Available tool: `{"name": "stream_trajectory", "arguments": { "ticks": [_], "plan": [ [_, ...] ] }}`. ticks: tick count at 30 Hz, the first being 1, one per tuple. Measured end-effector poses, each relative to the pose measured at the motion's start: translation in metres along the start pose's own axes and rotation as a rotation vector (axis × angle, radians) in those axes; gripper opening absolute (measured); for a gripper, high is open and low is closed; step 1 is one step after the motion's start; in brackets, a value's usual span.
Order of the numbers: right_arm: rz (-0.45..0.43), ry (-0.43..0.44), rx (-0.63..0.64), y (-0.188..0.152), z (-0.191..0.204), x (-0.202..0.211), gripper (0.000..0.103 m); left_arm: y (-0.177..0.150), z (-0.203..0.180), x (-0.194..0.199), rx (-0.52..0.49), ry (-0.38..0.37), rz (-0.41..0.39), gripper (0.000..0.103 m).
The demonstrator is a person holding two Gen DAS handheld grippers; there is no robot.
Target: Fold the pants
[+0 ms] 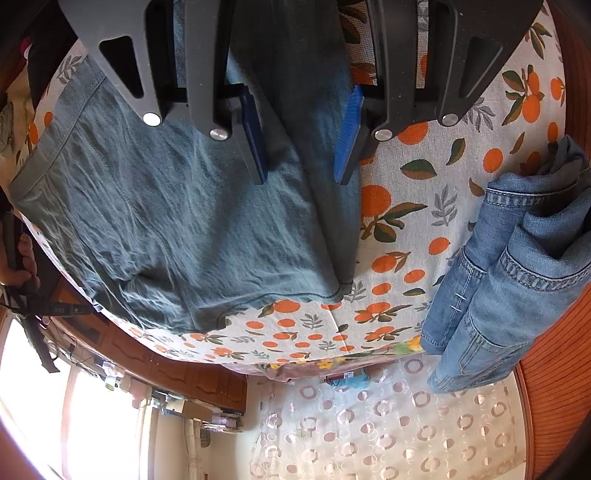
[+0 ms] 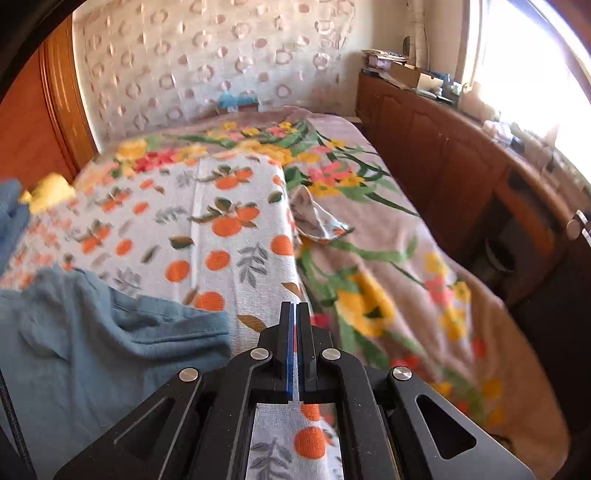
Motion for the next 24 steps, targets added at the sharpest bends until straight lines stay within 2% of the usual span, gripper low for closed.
{"name": "stream_trajectory", "arguments": {
  "ticks": [6,10,13,20,24],
  "plan": [
    [-0.065,0.115,0.001,-0.011,0.008,0.032,0.002,0.01,0.003,0.0,0.005,-0.002,0.004,0.038],
    [-0.059,0.191,0.029,-0.031,0.02,0.049,0.007,0.033,0.011,-0.005,0.02,-0.007,-0.017,0.038],
    [-0.037,0.227,0.066,-0.05,0.031,0.057,0.014,0.049,0.021,-0.022,0.024,0.015,0.002,0.038],
    [0.003,0.283,0.111,-0.086,0.042,0.073,0.018,0.059,0.033,-0.061,0.041,0.03,0.069,0.035],
    [-0.008,0.274,0.153,-0.093,0.04,0.082,0.019,0.061,0.041,-0.048,0.079,0.026,0.016,0.035]
  ]
}}
Point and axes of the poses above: each gripper's, at about its wrist camera, not at the fingertips, and x roughly against the way its jaws point, z to its left, y to its top, the point moved 1 cm from there along -x, roughly the way its jaws point, and after that the axes turned 10 degrees about -z, right-handed, at the moved point
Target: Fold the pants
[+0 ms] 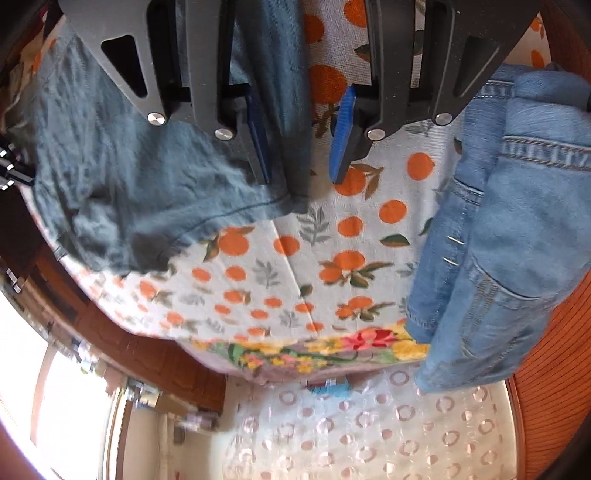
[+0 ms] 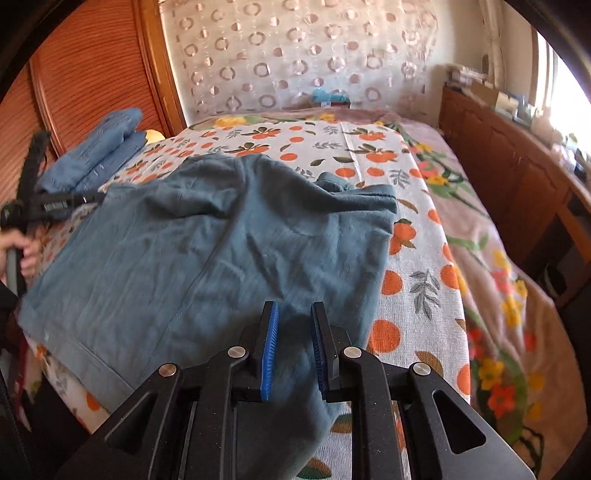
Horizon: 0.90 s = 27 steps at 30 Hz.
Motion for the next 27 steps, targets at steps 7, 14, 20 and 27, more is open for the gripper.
{"name": "stream_trajectory", "arguments": {
  "ticks": [7,14,20,27],
  "plan": [
    [-0.026,-0.027,0.033,-0.001,0.013,-0.001,0.024,-0.004,0.0,0.004,-0.045,0.016,-0.004,0.016],
    [-0.034,-0.031,0.054,-0.006,0.021,-0.001,0.026,-0.009,-0.011,-0.01,-0.072,0.012,0.051,0.021],
    [-0.044,-0.025,0.053,-0.007,0.019,0.001,0.027,-0.004,-0.011,-0.02,-0.067,0.019,0.053,0.031],
    [-0.064,-0.018,0.056,-0.011,0.018,0.002,0.028,-0.007,-0.017,-0.013,-0.122,0.013,0.026,0.001]
  ]
}}
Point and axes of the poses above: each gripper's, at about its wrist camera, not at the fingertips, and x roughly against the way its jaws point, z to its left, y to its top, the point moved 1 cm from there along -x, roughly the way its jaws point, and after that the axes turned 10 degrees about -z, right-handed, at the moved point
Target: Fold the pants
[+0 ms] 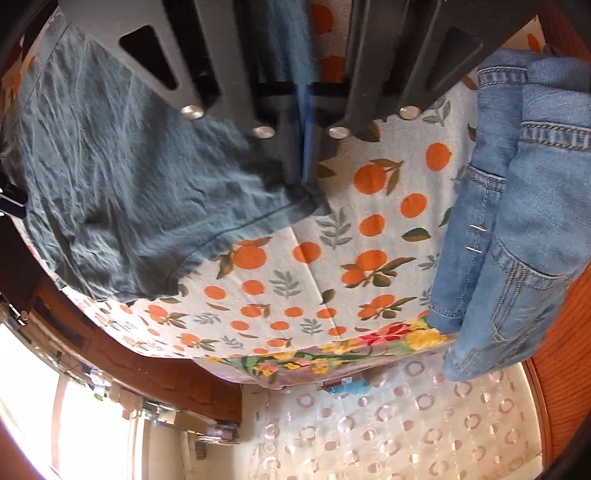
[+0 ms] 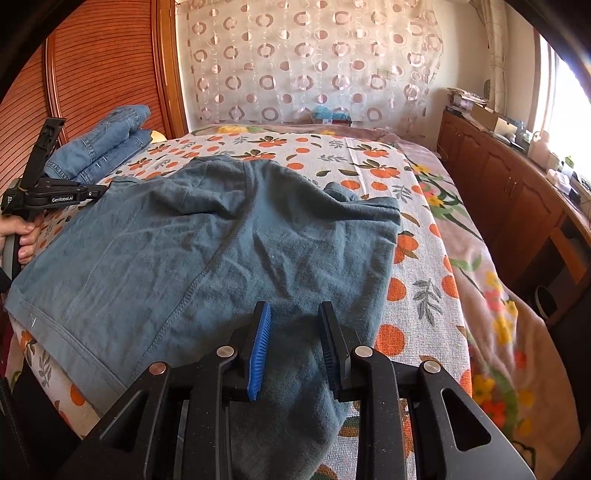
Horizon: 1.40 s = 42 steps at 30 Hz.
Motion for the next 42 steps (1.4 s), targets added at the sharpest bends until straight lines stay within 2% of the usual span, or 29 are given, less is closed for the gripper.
{"name": "stream_trajectory", "arguments": {
  "ticks": [2,5,12,14,19,23,26,31,33,34,35,37,42],
  "plan": [
    [-0.004,0.004,0.001,-0.001,0.0,0.0,0.028,0.0,0.006,0.003,0.02,0.003,-0.013,0.001],
    [-0.003,0.007,-0.001,-0.001,0.0,0.0,0.028,0.002,0.027,0.01,0.069,0.088,-0.053,0.001],
    [-0.005,0.003,-0.005,-0.001,0.0,0.001,0.028,-0.001,0.052,0.015,0.141,0.128,-0.056,0.001],
    [-0.002,-0.003,-0.002,-0.001,0.0,0.002,0.028,-0.003,0.052,0.019,0.146,0.109,-0.061,0.002],
    [0.014,-0.004,-0.014,-0.002,-0.002,0.008,0.028,-0.01,0.033,0.03,0.106,0.043,-0.073,0.025],
    [0.014,-0.007,-0.007,-0.002,-0.003,0.009,0.028,-0.013,0.016,0.023,0.055,-0.001,-0.06,0.027],
    [0.014,-0.007,-0.005,-0.003,-0.003,0.01,0.029,-0.013,0.01,0.008,0.024,0.016,-0.015,0.027],
    [0.012,0.001,-0.002,-0.003,-0.004,0.01,0.029,-0.011,0.002,0.008,-0.022,0.037,-0.024,0.025],
    [0.009,0.002,-0.003,-0.004,-0.004,0.011,0.029,-0.011,0.003,0.008,-0.008,0.002,-0.013,0.009],
    [0.007,0.002,-0.003,-0.004,-0.005,0.011,0.029,-0.01,0.003,0.009,-0.003,-0.005,-0.01,0.007],
    [0.005,0.001,-0.003,-0.004,-0.005,0.011,0.029,-0.01,0.003,0.01,-0.008,0.007,-0.013,0.001],
    [0.0,0.001,-0.002,-0.005,-0.005,0.011,0.029,-0.01,0.007,0.011,-0.016,0.065,-0.024,0.001],
    [-0.005,0.007,-0.001,-0.006,-0.005,0.012,0.03,-0.016,0.04,0.023,0.065,0.158,-0.058,0.001]
  ]
}}
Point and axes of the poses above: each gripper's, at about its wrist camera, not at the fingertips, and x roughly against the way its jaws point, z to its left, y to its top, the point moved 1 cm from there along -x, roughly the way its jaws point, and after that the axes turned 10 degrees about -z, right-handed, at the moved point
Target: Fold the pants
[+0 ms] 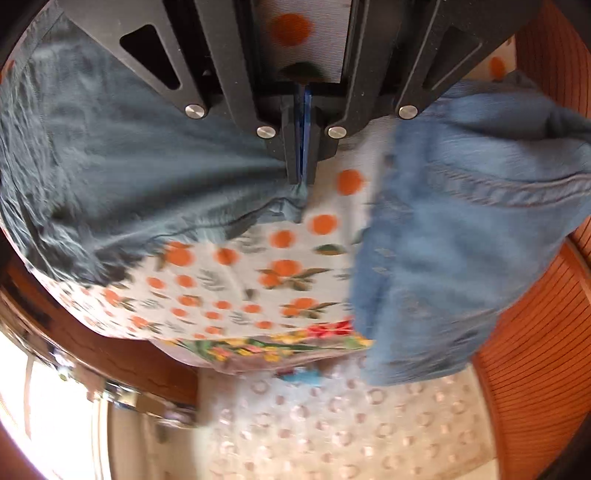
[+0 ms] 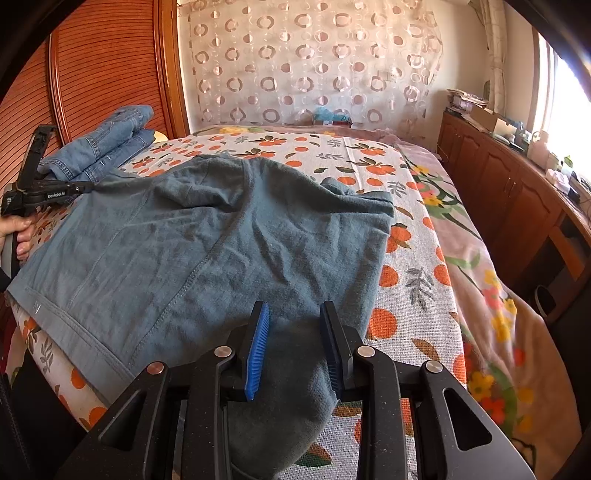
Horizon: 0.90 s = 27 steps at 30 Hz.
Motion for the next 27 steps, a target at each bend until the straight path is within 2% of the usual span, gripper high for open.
{"name": "stream_trajectory", "arguments": {
  "ticks": [4,6,8,10,13,15,18,20,24,27],
  "plan": [
    [-0.001,-0.005,0.003,0.0,0.001,0.0,0.03,-0.003,0.01,0.0,0.045,-0.012,0.01,0.005],
    [0.0,-0.005,0.002,0.0,0.0,0.0,0.03,-0.005,0.012,-0.002,0.064,-0.035,0.02,0.019],
    [0.004,-0.01,0.0,0.001,0.0,0.001,0.03,-0.005,0.01,-0.005,0.077,-0.043,0.027,0.026],
    [0.009,-0.018,-0.004,0.001,-0.001,0.004,0.03,-0.005,0.008,-0.003,0.082,-0.053,0.025,0.026],
    [0.0,-0.015,-0.036,-0.001,-0.005,0.015,0.03,-0.004,-0.002,0.013,0.076,-0.084,-0.009,0.028],
    [0.006,-0.017,-0.054,-0.004,-0.006,0.024,0.032,-0.006,-0.008,0.026,0.063,-0.103,-0.025,0.038],
    [-0.001,-0.031,-0.077,-0.009,-0.008,0.04,0.04,-0.017,-0.023,0.048,0.024,-0.135,-0.045,0.047],
    [0.005,-0.04,-0.094,-0.013,-0.009,0.049,0.044,-0.025,-0.029,0.062,0.015,-0.155,-0.052,0.048],
    [0.021,-0.037,-0.142,-0.021,-0.012,0.063,0.045,-0.046,-0.04,0.084,0.023,-0.191,-0.042,0.048],
    [0.044,-0.036,-0.181,-0.025,-0.015,0.072,0.045,-0.061,-0.045,0.093,0.016,-0.186,-0.013,0.048]
  ]
}}
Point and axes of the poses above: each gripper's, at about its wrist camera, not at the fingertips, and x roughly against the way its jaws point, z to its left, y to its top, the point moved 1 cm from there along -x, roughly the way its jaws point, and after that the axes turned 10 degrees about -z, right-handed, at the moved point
